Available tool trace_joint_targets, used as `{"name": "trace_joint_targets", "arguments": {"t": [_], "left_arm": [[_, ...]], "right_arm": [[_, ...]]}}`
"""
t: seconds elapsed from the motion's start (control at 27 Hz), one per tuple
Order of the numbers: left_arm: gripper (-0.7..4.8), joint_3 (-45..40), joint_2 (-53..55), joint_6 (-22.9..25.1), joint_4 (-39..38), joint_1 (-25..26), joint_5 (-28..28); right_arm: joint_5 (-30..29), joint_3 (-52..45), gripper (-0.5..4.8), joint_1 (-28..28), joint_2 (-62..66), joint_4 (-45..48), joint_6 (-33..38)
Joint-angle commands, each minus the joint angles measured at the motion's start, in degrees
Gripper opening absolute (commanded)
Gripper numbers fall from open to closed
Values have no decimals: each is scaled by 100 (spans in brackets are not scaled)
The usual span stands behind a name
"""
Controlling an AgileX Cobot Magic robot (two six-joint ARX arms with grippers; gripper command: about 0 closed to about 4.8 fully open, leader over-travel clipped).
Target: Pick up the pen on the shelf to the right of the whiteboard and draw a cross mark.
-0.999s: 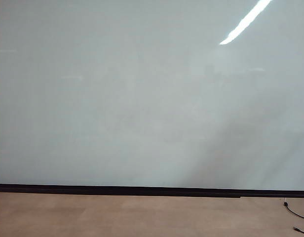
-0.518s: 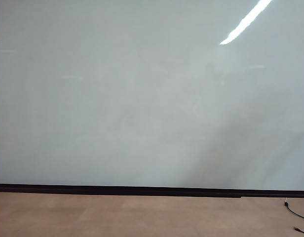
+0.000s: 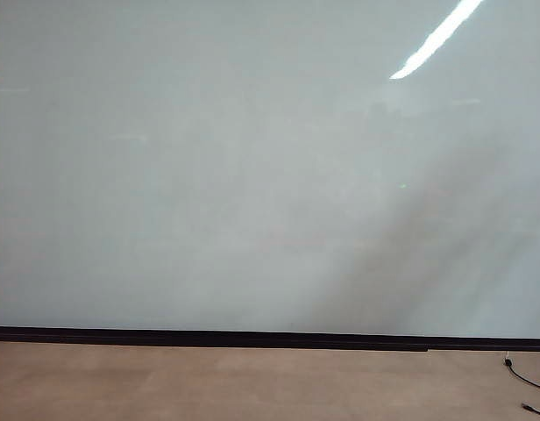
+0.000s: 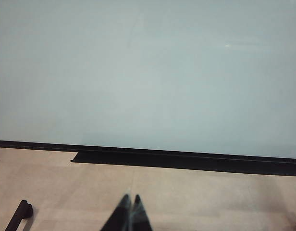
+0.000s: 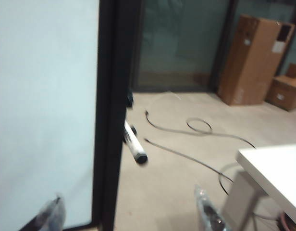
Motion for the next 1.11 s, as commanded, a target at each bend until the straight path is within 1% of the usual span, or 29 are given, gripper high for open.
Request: {"name": "trace_joint_targets", "arguments": {"t": [0.04, 0.11, 0.3, 0.37, 0.44, 0.48, 0.74, 0.92, 1.11], "left_arm": [[-4, 15, 2, 22, 31, 0, 22], [-4, 15, 2, 22, 28, 0, 22], [-5, 15, 2, 22, 28, 0, 22], [-5, 15, 2, 22, 28, 0, 22], [-5, 15, 2, 22, 28, 0, 24], [-4, 15, 2, 24, 28, 0, 24], [-4, 15, 2, 24, 31, 0, 22], [-4, 15, 2, 24, 31, 0, 24], [-5, 15, 2, 22, 31, -2, 24]], "right_arm": [[-522, 94, 360, -199, 557, 769, 83], [-702, 94, 381, -319, 868, 1099, 83], [-1294, 94, 389, -706, 1497, 1755, 81], [-1862, 94, 393, -1110, 2059, 2455, 87], [-2146, 94, 393, -1311, 2326, 2758, 131], [-2393, 94, 392, -1453, 2566, 3071, 160], [-2514, 114, 401, -1657, 3569, 4249, 170], [-2916, 380, 400, -1818, 4301, 4607, 212], [-3071, 669, 400, -1818, 4933, 4968, 210]]}}
